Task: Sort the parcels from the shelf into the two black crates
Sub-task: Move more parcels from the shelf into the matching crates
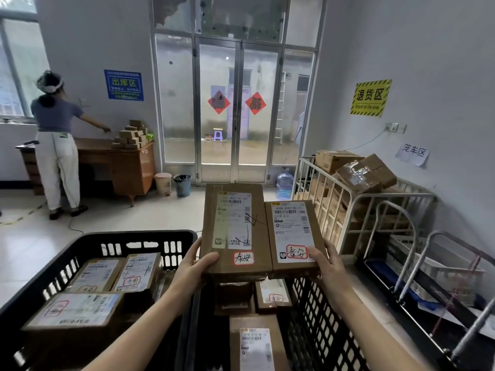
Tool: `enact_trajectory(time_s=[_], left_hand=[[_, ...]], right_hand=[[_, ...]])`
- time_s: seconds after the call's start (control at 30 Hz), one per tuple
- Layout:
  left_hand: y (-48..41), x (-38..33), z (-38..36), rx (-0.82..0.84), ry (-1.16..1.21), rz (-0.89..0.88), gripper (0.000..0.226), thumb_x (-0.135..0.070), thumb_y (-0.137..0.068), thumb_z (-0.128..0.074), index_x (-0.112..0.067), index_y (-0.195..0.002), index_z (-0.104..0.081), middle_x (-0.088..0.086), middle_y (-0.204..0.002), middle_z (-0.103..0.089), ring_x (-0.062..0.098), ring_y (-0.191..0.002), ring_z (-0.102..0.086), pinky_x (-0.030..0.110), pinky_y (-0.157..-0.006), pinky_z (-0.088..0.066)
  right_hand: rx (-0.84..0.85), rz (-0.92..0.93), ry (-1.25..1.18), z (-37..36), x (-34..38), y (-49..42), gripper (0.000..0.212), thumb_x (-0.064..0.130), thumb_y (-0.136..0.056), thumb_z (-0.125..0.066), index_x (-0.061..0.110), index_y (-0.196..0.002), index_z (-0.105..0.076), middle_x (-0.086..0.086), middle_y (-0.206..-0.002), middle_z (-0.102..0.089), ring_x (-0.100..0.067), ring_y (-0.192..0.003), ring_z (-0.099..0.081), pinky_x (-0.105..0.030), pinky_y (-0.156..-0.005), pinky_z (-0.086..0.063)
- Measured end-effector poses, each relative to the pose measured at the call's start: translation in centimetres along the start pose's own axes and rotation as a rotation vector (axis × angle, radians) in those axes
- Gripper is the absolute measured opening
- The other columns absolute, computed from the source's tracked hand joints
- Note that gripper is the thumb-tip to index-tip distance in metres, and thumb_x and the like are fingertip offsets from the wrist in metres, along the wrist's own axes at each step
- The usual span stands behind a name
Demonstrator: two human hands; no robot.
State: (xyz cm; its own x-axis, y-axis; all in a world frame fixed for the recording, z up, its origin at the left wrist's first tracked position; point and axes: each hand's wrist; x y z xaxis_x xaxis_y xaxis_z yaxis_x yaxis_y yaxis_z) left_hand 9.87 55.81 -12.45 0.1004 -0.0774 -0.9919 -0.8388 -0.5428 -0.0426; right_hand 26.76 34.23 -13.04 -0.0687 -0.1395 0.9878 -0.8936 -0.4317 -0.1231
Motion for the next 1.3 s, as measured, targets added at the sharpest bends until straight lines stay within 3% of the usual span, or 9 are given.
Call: enact_trajectory(time_s=[0.17, 0.33, 0.4, 0.47, 0.57, 0.77, 1.03, 1.17, 1.3], left_hand=[[-2.2, 0.6, -0.1, -0.080, -0.031, 0.017, 0.105, -0.054, -0.043, -0.069, -0.029, -0.140, -0.037, 0.002, -0.109, -0.065, 0.022, -0.099, -0.064, 0.036, -0.085, -0.053], [-3.8, 1.0, -0.4, -0.141, -0.051, 0.026, 0.102, -0.057, -0.044, -0.066, -0.028, -0.138, -0.039, 0.002, -0.110, -0.064, 0.023, -0.100, -0.063, 0.042, -0.091, -0.051], [-4.4, 1.0, -0.4, -0.153, -0.041, 0.024, 0.101, -0.055, -0.044, -0.066, -0.027, -0.137, -0.041, 0.002, -0.111, -0.064, 0.022, -0.101, -0.063, 0.042, -0.092, -0.050], [-5.1, 1.2, -0.5, -0.163, -0.024, 0.034, 0.096, -0.052, -0.047, -0.068, -0.027, -0.136, -0.042, 0.002, -0.111, -0.065, 0.020, -0.100, -0.063, 0.038, -0.088, -0.051], [-6.0, 1.6, -0.6, -0.176, -0.015, 0.050, 0.079, -0.042, -0.059, -0.067, -0.030, -0.133, -0.043, 0.000, -0.108, -0.065, 0.017, -0.096, -0.064, 0.031, -0.078, -0.051], [-7.9, 2.0, -0.7, -0.186, -0.049, 0.078, 0.081, -0.043, -0.059, -0.068, -0.031, -0.135, -0.044, 0.001, -0.111, -0.067, 0.020, -0.099, -0.065, 0.036, -0.082, -0.053], [-8.5, 1.8, -0.6, -0.215, -0.051, 0.128, 0.041, -0.027, -0.089, -0.055, -0.028, -0.129, -0.049, -0.001, -0.106, -0.066, 0.018, -0.093, -0.064, 0.030, -0.068, -0.051], [-8.7, 1.9, -0.7, -0.195, -0.060, 0.131, 0.064, -0.038, -0.075, -0.066, -0.029, -0.134, -0.044, 0.000, -0.109, -0.065, 0.019, -0.095, -0.064, 0.029, -0.069, -0.051], [-8.9, 2.2, -0.8, -0.201, -0.045, 0.131, 0.075, -0.040, -0.068, -0.068, -0.030, -0.137, -0.042, 0.002, -0.111, -0.065, 0.020, -0.097, -0.064, 0.032, -0.072, -0.052]], right_hand=[[0.008, -0.058, -0.025, -0.3, -1.9, -3.2, 0.042, 0.023, -0.087, -0.059, 0.024, -0.127, -0.044, -0.012, -0.109, -0.065, -0.026, -0.096, -0.066, -0.038, -0.079, -0.054], [-0.026, -0.176, -0.019, -0.5, -5.6, -5.4, 0.051, 0.028, -0.087, -0.060, 0.020, -0.133, -0.040, -0.009, -0.108, -0.062, -0.023, -0.093, -0.063, -0.037, -0.074, -0.053], [-0.045, -0.217, -0.008, -0.3, -6.8, -5.7, 0.042, 0.025, -0.089, -0.057, 0.017, -0.127, -0.041, -0.005, -0.100, -0.057, -0.017, -0.084, -0.059, -0.026, -0.066, -0.049], [-0.060, -0.242, 0.018, -0.3, -8.1, -6.2, 0.037, 0.024, -0.091, -0.055, 0.018, -0.124, -0.040, -0.004, -0.100, -0.053, -0.012, -0.080, -0.054, -0.019, -0.062, -0.044], [-0.050, -0.317, 0.046, -0.7, -10.1, -7.2, 0.057, 0.026, -0.088, -0.058, 0.017, -0.139, -0.034, -0.015, -0.117, -0.056, -0.028, -0.095, -0.061, -0.037, -0.074, -0.054], [-0.037, -0.398, 0.149, -1.3, -12.6, -9.1, 0.063, 0.031, -0.088, -0.059, 0.014, -0.142, -0.032, -0.018, -0.124, -0.054, -0.032, -0.103, -0.059, -0.048, -0.087, -0.052], [-0.040, -0.431, 0.162, -2.4, -13.9, -11.0, 0.050, 0.033, -0.091, -0.055, 0.013, -0.134, -0.041, -0.015, -0.109, -0.059, -0.027, -0.090, -0.061, -0.033, -0.064, -0.051], [-0.027, -0.420, 0.199, -2.6, -14.0, -10.9, 0.051, 0.036, -0.092, -0.052, 0.012, -0.135, -0.040, -0.014, -0.109, -0.059, -0.026, -0.092, -0.060, -0.036, -0.071, -0.052], [0.008, -0.297, 0.441, -2.2, -13.2, -10.7, 0.070, 0.040, -0.089, -0.056, 0.015, -0.146, -0.025, -0.015, -0.138, -0.044, -0.029, -0.118, -0.049, -0.038, -0.089, -0.045]])
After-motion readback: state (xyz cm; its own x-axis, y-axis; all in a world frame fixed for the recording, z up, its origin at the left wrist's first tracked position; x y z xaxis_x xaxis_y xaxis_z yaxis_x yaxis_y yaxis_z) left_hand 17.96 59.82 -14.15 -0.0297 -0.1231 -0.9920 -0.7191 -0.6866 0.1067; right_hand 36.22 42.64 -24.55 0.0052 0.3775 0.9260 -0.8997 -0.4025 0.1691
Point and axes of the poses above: each hand's wrist, its own y-axis away from the middle knuckle, its own z-axis out of the back of the hand, x = y × z
